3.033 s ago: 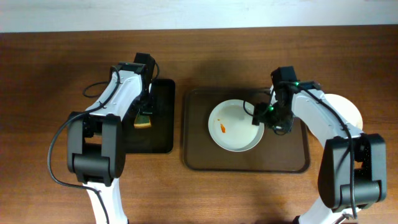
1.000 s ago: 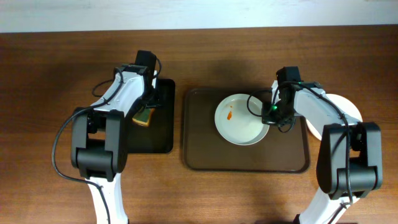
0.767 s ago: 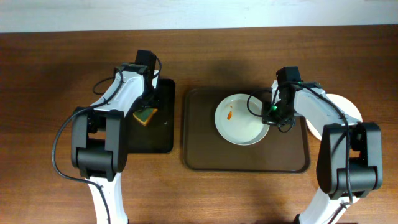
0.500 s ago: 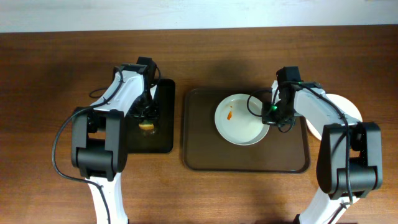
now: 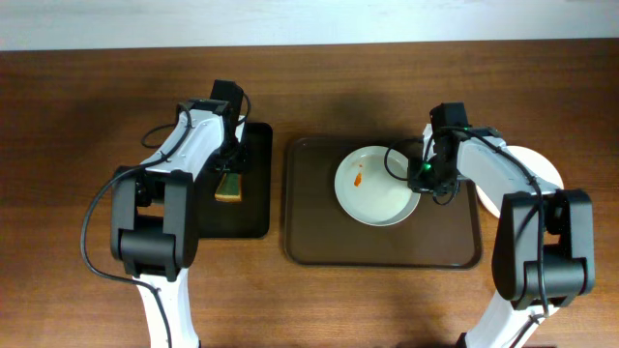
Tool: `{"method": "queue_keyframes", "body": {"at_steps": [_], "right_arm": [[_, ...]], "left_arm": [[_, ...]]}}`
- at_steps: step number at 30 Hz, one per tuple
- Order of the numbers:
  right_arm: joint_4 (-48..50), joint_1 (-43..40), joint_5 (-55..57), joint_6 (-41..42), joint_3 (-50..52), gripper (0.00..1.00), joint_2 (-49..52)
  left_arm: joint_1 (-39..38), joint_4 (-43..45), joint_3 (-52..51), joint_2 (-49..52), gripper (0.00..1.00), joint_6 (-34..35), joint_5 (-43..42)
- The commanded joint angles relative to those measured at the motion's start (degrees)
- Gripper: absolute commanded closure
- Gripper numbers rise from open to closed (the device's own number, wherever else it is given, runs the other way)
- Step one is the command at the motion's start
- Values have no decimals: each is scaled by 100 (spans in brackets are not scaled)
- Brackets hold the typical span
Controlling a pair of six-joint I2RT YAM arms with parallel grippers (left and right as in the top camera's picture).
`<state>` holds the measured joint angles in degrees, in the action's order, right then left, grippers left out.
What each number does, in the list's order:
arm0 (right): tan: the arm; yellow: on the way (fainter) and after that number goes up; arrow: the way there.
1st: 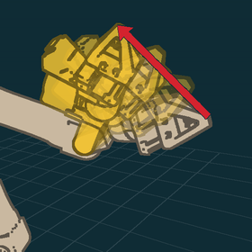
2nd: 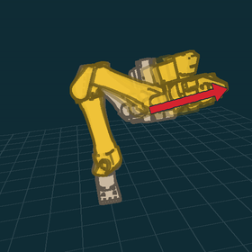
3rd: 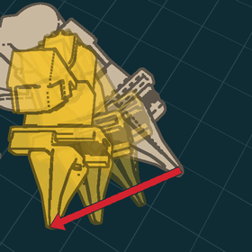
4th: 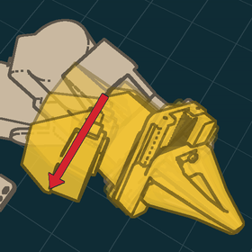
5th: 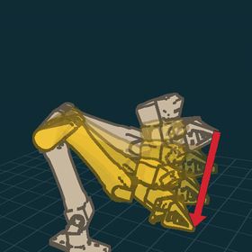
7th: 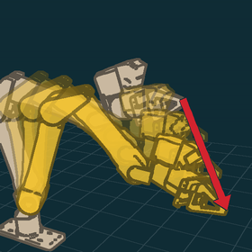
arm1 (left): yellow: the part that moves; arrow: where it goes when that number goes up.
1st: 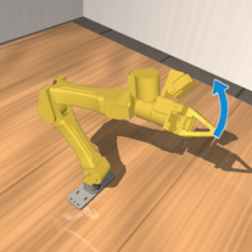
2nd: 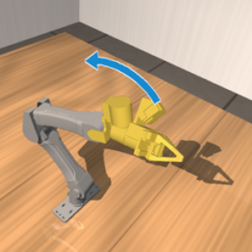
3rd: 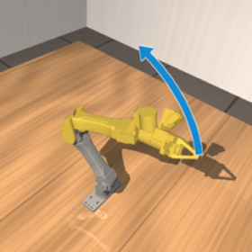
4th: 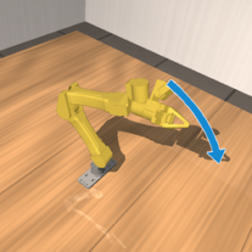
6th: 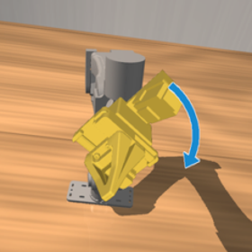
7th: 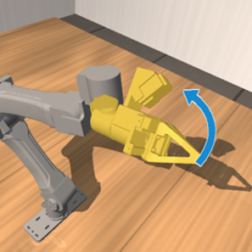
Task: Clean dirty plates on tray and stack at the side
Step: 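Grasp the sponge with the left gripper and lift it from the black tray, then carry the sponge with the left gripper onto the last plate and wipe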
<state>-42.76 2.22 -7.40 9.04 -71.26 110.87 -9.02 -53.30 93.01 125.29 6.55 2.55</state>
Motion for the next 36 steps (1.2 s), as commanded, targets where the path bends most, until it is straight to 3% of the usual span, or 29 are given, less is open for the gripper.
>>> {"method": "queue_keyframes", "body": {"at_steps": [1, 3, 5, 6, 13, 18, 19, 21, 23, 26, 32, 36], "right_arm": [[22, -37, 52, 20, -31, 76, 42], [22, -37, 52, 20, -31, 83, 39], [20, -37, 52, 20, -31, 96, 42], [20, -37, 52, 20, -31, 96, 42], [17, -37, 52, 20, -31, 96, 42], [17, -37, 52, 20, -31, 96, 42], [17, -37, 50, 20, -31, 76, 42], [17, -37, 31, 20, -33, 48, 39], [15, -37, 31, 20, -48, 45, 39], [17, -37, 33, 20, -68, 44, 39], [-372, -201, -522, 20, -332, 51, -96], [-417, -385, -1069, -118, -326, 54, -94]], "left_arm": [[20, -101, 42, 96, 60, -35, 24], [20, -101, 42, 96, 71, -35, 24], [20, -96, 42, 96, 98, -35, 24], [20, -103, 50, 94, 100, -35, 24], [20, -590, 326, -544, 100, -13, 26], [13, -839, 326, -737, 100, 177, 564], [13, -780, 326, -737, 100, 175, 730], [13, -765, 369, -748, 100, 164, 892], [13, -769, 483, -754, 100, 151, 887], [13, -857, 723, -780, 100, 153, 852], [13, -732, 1021, -780, 100, 151, -614], [13, -533, 1145, -780, 100, 153, -673]]}}
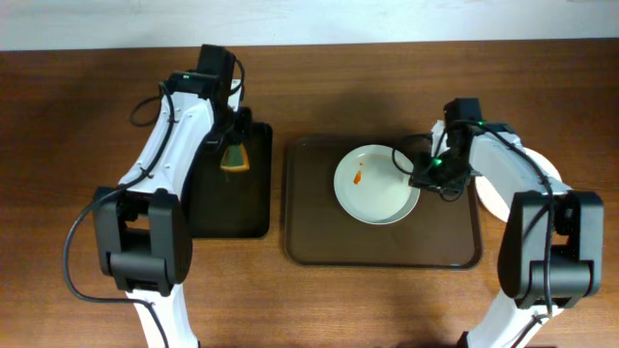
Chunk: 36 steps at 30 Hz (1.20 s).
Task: Clean dirty plates on tray and stack at the side
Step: 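Carry the sponge with the left gripper onto the last plate and wipe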
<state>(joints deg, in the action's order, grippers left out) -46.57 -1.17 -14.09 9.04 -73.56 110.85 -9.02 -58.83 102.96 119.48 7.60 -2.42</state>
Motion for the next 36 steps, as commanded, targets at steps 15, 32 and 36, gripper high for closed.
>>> {"method": "queue_keyframes", "body": {"at_steps": [15, 32, 36], "right_arm": [[-98, -409, -1735, -811, -98, 44, -92], [-380, -560, -1692, -560, 210, 44, -87], [-90, -542, -1668, -555, 367, 47, -87]], "left_arm": [[-59, 413, 323, -199, 100, -17, -861], [-2813, 2428, 396, 1071, 99, 970, -1379], [-2822, 2452, 396, 1152, 89, 973, -1362]]}}
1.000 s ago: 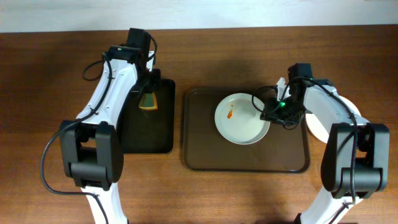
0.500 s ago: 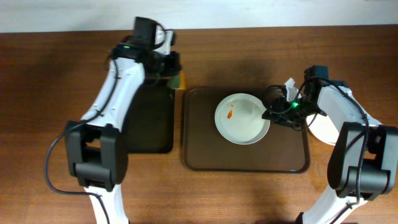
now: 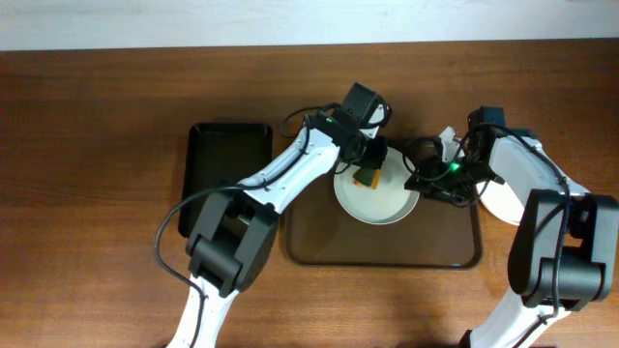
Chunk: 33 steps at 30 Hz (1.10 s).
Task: Clean dirty plates on tray and stack at the side
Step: 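Carry the sponge with the left gripper onto the last plate and wipe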
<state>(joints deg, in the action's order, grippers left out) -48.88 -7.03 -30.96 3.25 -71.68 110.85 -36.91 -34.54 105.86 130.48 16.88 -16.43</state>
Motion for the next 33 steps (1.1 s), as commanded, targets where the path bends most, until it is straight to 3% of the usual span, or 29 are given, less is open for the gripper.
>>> {"method": "queue_keyframes", "body": {"at_steps": [1, 2, 4, 7, 8, 10, 11, 12, 15, 16, 17, 27, 32, 33], "right_arm": [[350, 66, 15, 26, 291, 48, -87], [459, 87, 17, 48, 330, 48, -87], [481, 127, 92, 48, 343, 48, -87], [570, 223, 599, 321, 354, 51, -87], [638, 297, 640, 326, 365, 55, -87], [710, 448, 638, 326, 365, 69, -87], [737, 522, 643, 326, 365, 73, -87], [737, 560, 643, 323, 365, 73, -87], [734, 562, 754, 326, 365, 73, -87], [732, 562, 767, 326, 365, 80, -87], [732, 564, 767, 326, 365, 96, -87], [717, 564, 765, 326, 365, 96, -87], [717, 562, 765, 326, 365, 96, -87], [717, 562, 765, 326, 365, 96, -87]], "left_arm": [[-35, 15, 105, 59, 87, 44, 35], [-59, 0, 105, 66, 86, 39, 37], [-59, -4, 105, 68, 55, 42, 37], [-57, -87, 107, 66, 37, 15, 90], [-59, -188, 107, 66, 38, -94, 240], [-63, -341, 107, 66, 51, -376, 258], [-111, -428, 107, 66, 50, -577, 295], [-155, -487, 107, 66, 45, -675, 463], [-293, -514, 105, 76, 42, -918, 1187], [-354, -511, 105, 76, 42, -1102, 1198], [-385, -527, 105, 79, 42, -1141, 1202], [-337, -743, 98, 197, 40, -1060, 1366], [-229, -859, 98, 444, 41, -1010, 721], [-229, -859, 98, 463, 62, -1012, 721]]}}
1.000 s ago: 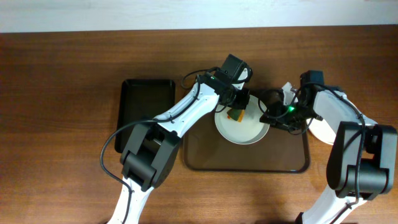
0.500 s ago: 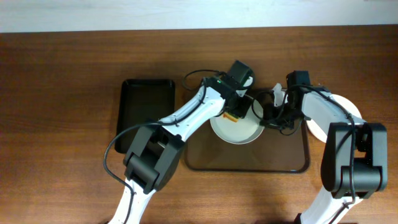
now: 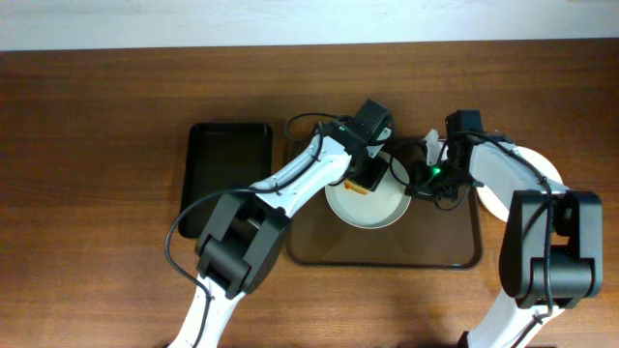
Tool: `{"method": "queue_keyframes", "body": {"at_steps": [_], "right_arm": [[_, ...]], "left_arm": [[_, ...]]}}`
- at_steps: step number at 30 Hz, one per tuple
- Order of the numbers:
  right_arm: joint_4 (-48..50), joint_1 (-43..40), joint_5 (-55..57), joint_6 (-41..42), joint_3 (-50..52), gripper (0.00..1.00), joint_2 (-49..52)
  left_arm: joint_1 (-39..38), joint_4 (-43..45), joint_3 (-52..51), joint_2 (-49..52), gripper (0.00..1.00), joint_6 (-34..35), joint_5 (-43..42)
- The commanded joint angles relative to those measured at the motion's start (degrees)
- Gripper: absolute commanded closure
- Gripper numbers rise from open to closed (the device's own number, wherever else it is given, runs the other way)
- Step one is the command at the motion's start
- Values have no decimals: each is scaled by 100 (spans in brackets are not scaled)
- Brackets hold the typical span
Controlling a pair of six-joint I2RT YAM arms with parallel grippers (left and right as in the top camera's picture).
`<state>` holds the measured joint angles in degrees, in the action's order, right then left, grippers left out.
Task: Clean dirty plates on tray and stack at the side
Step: 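Carry the sponge with the left gripper onto the last plate and wipe, then wipe the plate with the sponge while the right gripper holds its rim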
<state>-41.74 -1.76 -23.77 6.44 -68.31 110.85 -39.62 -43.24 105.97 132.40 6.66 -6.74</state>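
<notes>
A white plate [image 3: 372, 208] lies on the brown tray [image 3: 319, 242]. My left gripper [image 3: 363, 177] is over the plate's upper left part, shut on a yellow-green sponge [image 3: 359, 184] that presses on the plate. The orange stain is hidden under the sponge. My right gripper [image 3: 410, 180] is at the plate's right rim and appears shut on it. A second white plate [image 3: 538, 170] rests on the table to the right of the tray, partly hidden by the right arm.
A black tray [image 3: 227, 184] with nothing in it sits left of the brown tray. The left arm stretches across the brown tray's upper left corner. Bare wooden table lies in front of both trays.
The plate has shifted a little to the left on the brown tray. The sponge in my left gripper sits slightly lower on the plate. My right gripper stays at the right rim.
The sponge lay in the black tray under my left gripper while the right held the stained plate's rim. Then the left gripper had the sponge lifted over the black tray. Later the sponge was on the plate over the stain, where it is now.
</notes>
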Motion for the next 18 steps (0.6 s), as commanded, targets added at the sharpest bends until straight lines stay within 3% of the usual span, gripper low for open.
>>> {"method": "queue_keyframes", "body": {"at_steps": [1, 2, 5, 9, 13, 18], "right_arm": [[2, 35, 46, 7, 28, 96, -87], [2, 35, 46, 7, 28, 96, -87], [2, 35, 44, 9, 28, 96, -87], [2, 37, 42, 9, 28, 96, -87], [2, 35, 44, 9, 28, 96, -87], [4, 35, 42, 7, 28, 96, -87]], "left_arm": [[44, 13, 92, 269, 80, 13, -247], [42, 0, 146, 247, 100, 13, -321], [48, -308, 317, 245, 100, 13, -857], [57, -660, 374, 238, 100, 11, -841], [28, -907, 282, 251, 98, 11, -92], [31, -428, -229, 271, 94, 11, 487]]}}
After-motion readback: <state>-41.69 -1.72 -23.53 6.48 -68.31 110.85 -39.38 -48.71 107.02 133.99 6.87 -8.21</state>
